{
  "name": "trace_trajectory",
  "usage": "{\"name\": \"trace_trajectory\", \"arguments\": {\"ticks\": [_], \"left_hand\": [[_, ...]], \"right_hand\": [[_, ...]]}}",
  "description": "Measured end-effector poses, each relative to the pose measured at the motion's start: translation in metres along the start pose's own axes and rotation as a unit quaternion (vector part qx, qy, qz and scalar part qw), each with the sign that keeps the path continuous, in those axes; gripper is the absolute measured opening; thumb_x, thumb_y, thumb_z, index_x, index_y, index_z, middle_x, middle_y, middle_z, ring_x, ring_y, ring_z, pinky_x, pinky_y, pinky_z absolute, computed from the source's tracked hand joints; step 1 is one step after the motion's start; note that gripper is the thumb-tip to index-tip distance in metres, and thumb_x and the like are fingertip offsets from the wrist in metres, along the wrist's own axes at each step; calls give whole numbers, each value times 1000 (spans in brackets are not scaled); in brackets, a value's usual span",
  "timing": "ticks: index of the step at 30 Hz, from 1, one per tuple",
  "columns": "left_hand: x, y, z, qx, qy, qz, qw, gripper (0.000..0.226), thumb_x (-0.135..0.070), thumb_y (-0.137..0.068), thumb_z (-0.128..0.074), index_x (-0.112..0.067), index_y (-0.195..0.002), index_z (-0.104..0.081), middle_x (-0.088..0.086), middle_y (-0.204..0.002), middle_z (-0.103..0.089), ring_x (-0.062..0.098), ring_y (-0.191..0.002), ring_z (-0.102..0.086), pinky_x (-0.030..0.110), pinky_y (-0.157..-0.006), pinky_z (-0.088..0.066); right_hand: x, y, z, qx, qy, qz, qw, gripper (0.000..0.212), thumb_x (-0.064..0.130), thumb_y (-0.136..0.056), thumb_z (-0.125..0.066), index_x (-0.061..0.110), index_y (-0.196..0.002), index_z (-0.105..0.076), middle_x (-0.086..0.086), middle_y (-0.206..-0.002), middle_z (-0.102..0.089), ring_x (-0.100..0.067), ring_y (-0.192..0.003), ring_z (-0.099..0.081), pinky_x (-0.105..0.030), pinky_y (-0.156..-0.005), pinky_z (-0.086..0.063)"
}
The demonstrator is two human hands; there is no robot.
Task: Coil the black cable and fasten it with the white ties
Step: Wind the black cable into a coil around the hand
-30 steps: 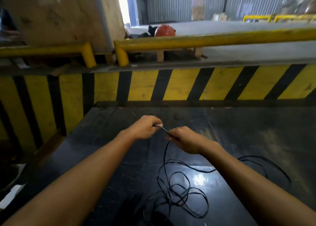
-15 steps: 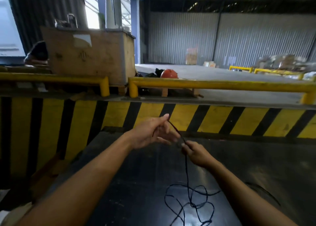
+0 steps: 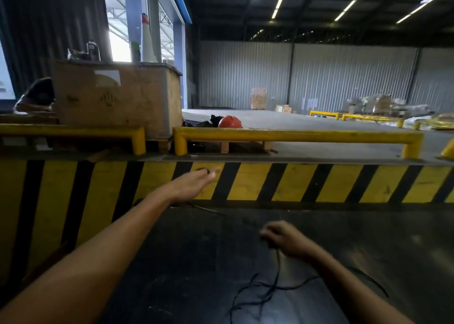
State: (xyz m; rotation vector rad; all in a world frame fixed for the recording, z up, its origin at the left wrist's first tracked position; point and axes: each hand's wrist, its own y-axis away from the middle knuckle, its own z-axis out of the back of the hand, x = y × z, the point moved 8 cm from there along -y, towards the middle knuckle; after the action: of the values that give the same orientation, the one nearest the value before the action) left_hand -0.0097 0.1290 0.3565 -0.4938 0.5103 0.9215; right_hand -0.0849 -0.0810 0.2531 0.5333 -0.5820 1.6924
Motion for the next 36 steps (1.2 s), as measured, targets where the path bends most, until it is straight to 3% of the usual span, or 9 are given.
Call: {"name": "trace_trajectory", "arguments": {"ticks": [5,10,14,17,20,23,26,29,36], "left_hand": [[14,16,-44,190,-145,82,968,45,-54,-94,-34,-29,-126,-52,-1,-135,-52,9,-105,-47,34,-92,-34],[-3,25,-59,234,-158,84,956,54,-60,-92,-30,-39,-141,-35,-2,-145,-45,20,-125,-47,43,-105,-35],[-22,48,-87,341,75,128,928,52,-60,-91,-34,-51,-141,-25,6,-146,-42,30,-118,-56,50,-74,-59],[-60,65,-89,425,305,51,851,42,-59,-91,-38,-58,-133,-37,5,-144,-45,33,-123,-52,57,-79,-55],[-98,52,-56,358,526,-59,769,46,-48,-95,-34,-45,-141,-35,10,-143,-48,34,-123,-53,62,-84,-50],[-103,24,-22,174,615,-90,763,45,-48,-93,-37,-47,-138,-39,8,-145,-44,31,-132,-41,70,-92,-38],[-87,11,-8,13,465,-100,880,38,-52,-95,-32,-56,-132,-40,2,-154,-28,24,-142,-20,66,-103,-22],[-69,11,-5,-78,112,-106,985,41,-48,-98,-28,-48,-139,-33,-4,-154,-31,7,-135,-24,29,-101,-27],[-33,28,-76,219,-181,92,954,45,-51,-97,-32,-22,-124,-54,8,-131,-55,18,-105,-53,32,-83,-35]], "right_hand": [[42,-22,87,-161,13,47,986,13,30,-93,-52,25,-86,-62,3,-80,-62,-10,-72,-59,-24,-60,-47],[88,-13,117,-286,-13,168,943,11,30,-92,-56,21,-87,-63,13,-70,-55,2,-63,-52,-12,-52,-38],[100,-13,113,-326,-48,198,923,15,31,-92,-54,19,-92,-63,13,-69,-56,7,-66,-53,-5,-55,-40],[76,-15,112,-340,-49,144,928,17,34,-94,-51,21,-87,-61,9,-65,-55,3,-57,-52,-12,-48,-39],[54,-17,62,-238,-89,108,961,27,36,-96,-46,30,-72,-59,8,-64,-58,1,-54,-52,-18,-51,-37],[53,-9,-25,-88,-84,129,984,34,41,-95,-44,31,-65,-56,9,-59,-55,1,-52,-50,-21,-52,-39],[55,-4,-62,-5,-45,142,989,29,47,-93,-44,29,-71,-51,8,-64,-53,-5,-57,-50,-27,-55,-41],[55,-8,-31,14,-2,131,991,21,39,-93,-49,27,-76,-54,8,-70,-55,-7,-63,-52,-25,-58,-42],[73,-23,55,2,235,165,958,9,22,-87,-61,23,-95,-64,3,-92,-68,-8,-84,-63,-30,-76,-55]]}}
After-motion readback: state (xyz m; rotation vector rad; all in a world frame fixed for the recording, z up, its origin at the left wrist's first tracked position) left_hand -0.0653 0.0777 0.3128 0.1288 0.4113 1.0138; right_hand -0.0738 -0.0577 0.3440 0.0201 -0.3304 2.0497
